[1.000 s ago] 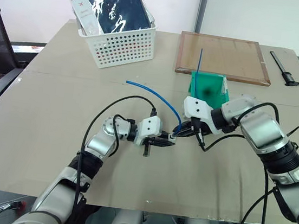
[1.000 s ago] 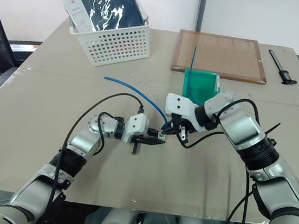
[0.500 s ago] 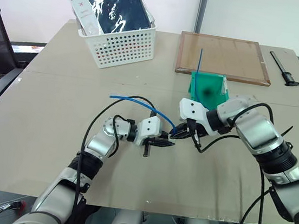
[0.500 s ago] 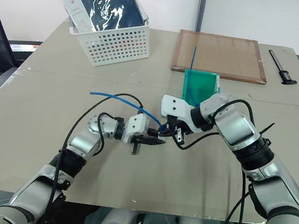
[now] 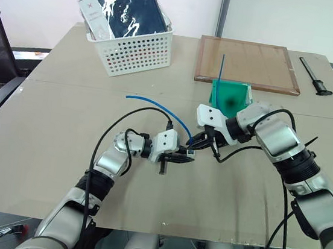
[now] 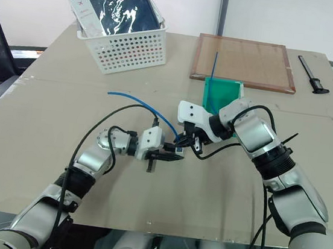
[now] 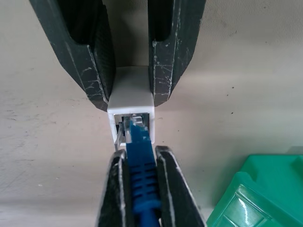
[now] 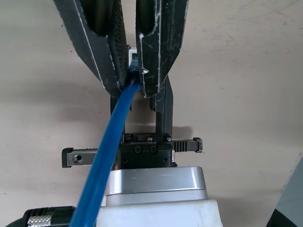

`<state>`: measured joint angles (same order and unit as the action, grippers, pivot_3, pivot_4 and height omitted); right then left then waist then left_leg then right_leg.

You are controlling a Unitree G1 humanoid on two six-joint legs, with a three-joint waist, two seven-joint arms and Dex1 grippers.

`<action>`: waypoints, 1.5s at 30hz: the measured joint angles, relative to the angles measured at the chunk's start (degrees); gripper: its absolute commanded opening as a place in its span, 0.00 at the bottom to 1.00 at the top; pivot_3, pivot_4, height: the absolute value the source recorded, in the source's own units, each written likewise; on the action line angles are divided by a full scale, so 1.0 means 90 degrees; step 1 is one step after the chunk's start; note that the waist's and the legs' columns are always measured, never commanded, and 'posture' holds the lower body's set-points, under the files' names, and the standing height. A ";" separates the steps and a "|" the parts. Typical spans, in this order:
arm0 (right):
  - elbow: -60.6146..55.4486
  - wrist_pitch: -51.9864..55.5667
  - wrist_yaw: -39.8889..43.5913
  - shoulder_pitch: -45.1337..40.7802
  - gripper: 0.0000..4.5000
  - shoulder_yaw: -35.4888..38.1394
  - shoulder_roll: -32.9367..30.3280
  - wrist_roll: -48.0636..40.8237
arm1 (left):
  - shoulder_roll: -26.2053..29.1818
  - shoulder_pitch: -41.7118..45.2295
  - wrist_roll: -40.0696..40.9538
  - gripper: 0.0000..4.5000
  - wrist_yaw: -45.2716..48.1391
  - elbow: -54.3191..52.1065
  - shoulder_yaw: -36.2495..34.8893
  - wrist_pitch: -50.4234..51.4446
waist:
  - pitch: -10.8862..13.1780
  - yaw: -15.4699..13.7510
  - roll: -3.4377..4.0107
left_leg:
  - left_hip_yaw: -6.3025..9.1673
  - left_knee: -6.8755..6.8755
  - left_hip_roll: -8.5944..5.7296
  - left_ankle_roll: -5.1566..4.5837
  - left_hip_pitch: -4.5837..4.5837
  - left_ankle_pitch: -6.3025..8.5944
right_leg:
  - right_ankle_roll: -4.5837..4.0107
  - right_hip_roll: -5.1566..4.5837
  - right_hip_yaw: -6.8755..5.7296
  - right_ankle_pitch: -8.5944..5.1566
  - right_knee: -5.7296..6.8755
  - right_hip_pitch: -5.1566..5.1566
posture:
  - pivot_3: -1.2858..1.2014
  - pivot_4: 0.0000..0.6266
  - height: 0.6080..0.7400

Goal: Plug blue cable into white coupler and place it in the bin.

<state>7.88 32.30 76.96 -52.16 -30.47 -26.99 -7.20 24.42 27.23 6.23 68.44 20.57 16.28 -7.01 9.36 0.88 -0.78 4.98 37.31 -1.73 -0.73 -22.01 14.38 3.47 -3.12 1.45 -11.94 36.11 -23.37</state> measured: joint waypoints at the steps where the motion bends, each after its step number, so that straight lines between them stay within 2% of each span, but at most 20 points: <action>1: 0.0035 -0.0022 0.0015 0.0005 0.00 -0.0005 0.0014 0.0002 | 0.0000 -0.0020 -0.0002 0.08 -0.0014 -0.0024 0.0000 0.0014 | 0.0000 0.0002 0.0000 | 0.0000 0.0000 0.0000 0.0000 0.0001 0.0000 | 0.0000 0.0000 0.0000 0.0000 0.0002 0.0000 | 0.52 0.24 0.99; 13: -0.0583 -0.0114 -0.0217 0.0589 0.00 0.0138 -0.0180 0.0080 | -0.0015 -0.0069 -0.0037 0.08 -0.0078 -0.0152 0.0012 0.0129 | -0.0025 -0.0011 0.0004 | 0.0001 -0.0001 0.0000 0.0000 0.0003 0.0000 | 0.0000 -0.0001 0.0001 -0.0001 0.0006 0.0001 | 0.52 0.24 0.99; 17: -0.0467 -0.0728 -0.0660 0.0793 0.00 0.0244 0.0079 0.0272 | 0.0009 -0.0113 -0.0031 0.08 -0.0102 -0.0151 -0.0029 0.0214 | -0.0050 0.0001 -0.0004 | 0.0000 -0.0004 0.0000 0.0000 0.0014 0.0000 | 0.0000 0.0002 0.0001 -0.0001 0.0007 0.0007 | 0.52 0.24 0.99; 18: -0.0293 -0.1004 -0.0829 0.0889 0.11 0.0396 0.0256 0.0264 | 0.0025 -0.0136 -0.0017 0.08 -0.0131 -0.0147 -0.0093 0.0283 | -0.0051 0.0031 -0.0007 | -0.0003 -0.0006 0.0003 0.0000 0.0020 0.0000 | 0.0000 0.0008 0.0004 -0.0001 0.0007 0.0010 | 0.52 0.24 0.99; 20: -0.0049 -0.1300 -0.1157 0.1092 0.22 0.0671 0.0535 0.0188 | 0.0048 -0.0135 0.0000 0.08 -0.0161 -0.0149 -0.0182 0.0367 | -0.0051 0.0071 -0.0007 | 0.0001 -0.0006 0.0006 0.0000 0.0021 0.0000 | 0.0000 0.0012 0.0003 0.0000 0.0011 0.0010 | 0.52 0.24 0.99; 22: -0.0057 -0.1405 -0.1481 0.1314 0.43 0.0923 0.0677 0.0044 | 0.0035 -0.0141 0.0026 0.08 -0.0160 -0.0211 -0.0208 0.0462 | -0.0042 0.0084 -0.0003 | 0.0004 -0.0004 0.0004 0.0001 0.0012 -0.0001 | -0.0002 0.0008 0.0003 -0.0001 0.0029 -0.0001 | 0.52 0.24 0.99; 24: -0.0633 -0.1415 -0.1803 0.1630 0.59 0.1521 0.0581 -0.0214 | 0.0000 -0.0169 0.0143 0.08 -0.0127 -0.0429 -0.0227 0.0719 | -0.0038 0.0037 -0.0002 | 0.0015 0.0001 0.0003 0.0002 -0.0008 -0.0001 | -0.0002 0.0002 0.0001 -0.0001 0.0033 -0.0015 | 0.52 0.24 0.99; 25: -0.1078 -0.1429 -0.2000 0.1742 0.71 0.1985 0.0467 -0.0375 | -0.0004 -0.0190 0.0227 0.08 -0.0102 -0.0509 -0.0228 0.0921 | -0.0036 0.0008 0.0002 | 0.0010 0.0001 0.0000 0.0002 -0.0023 -0.0001 | -0.0001 -0.0005 0.0006 -0.0001 0.0032 -0.0032 | 0.52 0.24 0.99; 26: -0.1154 -0.1438 -0.2029 0.1767 0.76 0.2054 0.0449 -0.0404 | -0.0003 -0.0195 0.0240 0.08 -0.0102 -0.0528 -0.0232 0.0955 | -0.0036 -0.0005 0.0002 | 0.0011 0.0001 0.0001 0.0002 -0.0029 -0.0001 | -0.0001 -0.0005 0.0005 -0.0001 0.0029 -0.0035 | 0.52 0.24 0.99; 27: -0.1814 -0.1457 -0.2245 0.2013 0.76 0.2617 0.0247 -0.0614 | 0.0022 -0.0219 0.0356 0.08 -0.0087 -0.0704 -0.0253 0.1273 | -0.0036 -0.0020 0.0002 | 0.0018 0.0000 0.0001 0.0002 -0.0049 -0.0001 | -0.0001 -0.0005 -0.0002 -0.0001 0.0017 -0.0046 | 0.52 0.24 0.99; 28: -0.1955 -0.1455 -0.2286 0.2085 0.76 0.2717 0.0227 -0.0667 | 0.0028 -0.0226 0.0381 0.08 -0.0087 -0.0750 -0.0262 0.1326 | -0.0036 -0.0027 0.0002 | 0.0023 0.0000 0.0001 0.0002 -0.0056 -0.0001 | -0.0001 -0.0005 -0.0007 -0.0001 0.0014 -0.0049 | 0.52 0.24 0.99; 29: -0.2813 -0.1345 -0.2533 0.2730 0.76 0.3235 0.0017 -0.0895 | 0.0015 -0.0218 0.0657 0.08 -0.0127 -0.1087 -0.0342 0.1877 | -0.0037 -0.0060 0.0001 | 0.0033 -0.0001 0.0002 0.0002 -0.0078 -0.0001 | 0.0000 -0.0009 -0.0022 -0.0001 0.0001 -0.0057 | 0.52 0.24 0.99; 30: -0.2977 -0.1315 -0.2581 0.2911 0.76 0.3335 -0.0028 -0.0935 | 0.0014 -0.0219 0.0744 0.08 -0.0146 -0.1186 -0.0388 0.2006 | -0.0036 -0.0062 0.0001 | 0.0036 -0.0001 0.0002 0.0002 -0.0082 -0.0001 | 0.0000 -0.0009 -0.0025 -0.0001 -0.0001 -0.0058 | 0.52 0.24 0.99; 33: -0.3923 -0.0987 -0.3115 0.4103 0.76 0.3940 -0.0339 -0.0947 | -0.0091 0.0187 0.1240 0.08 -0.0623 -0.1734 -0.0656 0.3483 | -0.0031 -0.0090 0.0002 | 0.0034 0.0009 -0.0007 0.0001 -0.0088 -0.0001 | 0.0004 -0.0015 -0.0023 -0.0001 0.0002 -0.0056 | 0.52 0.24 0.99; 35: -0.4608 -0.0866 -0.3545 0.4936 0.76 0.4372 -0.0467 -0.0783 | -0.0224 0.0820 0.1606 0.08 -0.1041 -0.1934 -0.0794 0.4814 | -0.0028 -0.0079 0.0001 | 0.0017 0.0015 -0.0011 0.0000 -0.0082 0.0000 | 0.0008 -0.0013 -0.0025 -0.0004 0.0010 -0.0050 | 0.52 0.24 0.99; 38: -0.5280 -0.0759 -0.4086 0.6006 0.76 0.4888 -0.0379 -0.0639 | -0.0614 0.1879 0.2009 0.08 -0.1619 -0.1842 -0.1120 0.6052 | -0.0024 -0.0105 -0.0006 | 0.0015 0.0025 -0.0011 0.0000 -0.0071 -0.0001 | 0.0032 0.0002 -0.0040 -0.0019 0.0008 -0.0030 | 0.52 0.24 0.99; 40: -0.5648 -0.0704 -0.4474 0.6725 0.76 0.5207 -0.0272 -0.0475 | -0.1001 0.2832 0.2232 0.08 -0.2137 -0.1482 -0.1420 0.6774 | -0.0026 -0.0050 -0.0003 | 0.0007 0.0022 -0.0013 0.0000 -0.0051 -0.0001 | 0.0034 0.0002 -0.0033 -0.0021 0.0009 -0.0014 | 0.52 0.24 0.99; 41: -0.5671 -0.0704 -0.4491 0.6766 0.76 0.5238 -0.0259 -0.0470 | -0.1039 0.2866 0.2239 0.08 -0.2156 -0.1425 -0.1422 0.6800 | -0.0025 0.0018 -0.0004 | -0.0003 0.0011 -0.0005 0.0000 -0.0028 -0.0001 | 0.0035 0.0002 -0.0008 -0.0021 0.0010 -0.0013 | 0.52 0.24 0.99; 42: -0.5934 -0.0697 -0.4807 0.7332 0.76 0.5514 0.0065 -0.0427 | -0.1557 0.3572 0.2162 0.08 -0.2610 -0.0382 -0.1460 0.7026 | -0.0018 -0.0036 -0.0014 | 0.0009 0.0005 -0.0014 0.0000 -0.0022 -0.0001 | 0.0037 0.0007 -0.0029 -0.0025 0.0010 0.0001 | 0.52 0.24 0.99; 45: -0.6162 -0.0705 -0.5087 0.7710 0.76 0.5593 0.0271 -0.0396 | -0.1979 0.4408 0.1924 0.08 -0.3070 0.0975 -0.1522 0.6875 | -0.0011 -0.0040 -0.0020 | -0.0001 0.0008 -0.0012 0.0001 -0.0027 -0.0001 | 0.0037 0.0010 -0.0022 -0.0025 0.0003 -0.0001 | 0.52 0.24 0.99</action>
<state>-47.58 25.95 31.18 17.23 19.87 -24.55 -10.77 6.61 66.90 23.55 40.82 29.35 2.58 54.86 9.26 0.53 -0.96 4.98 37.38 -1.84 -0.73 -22.25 14.37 3.80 -3.03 1.26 -12.16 36.13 -23.38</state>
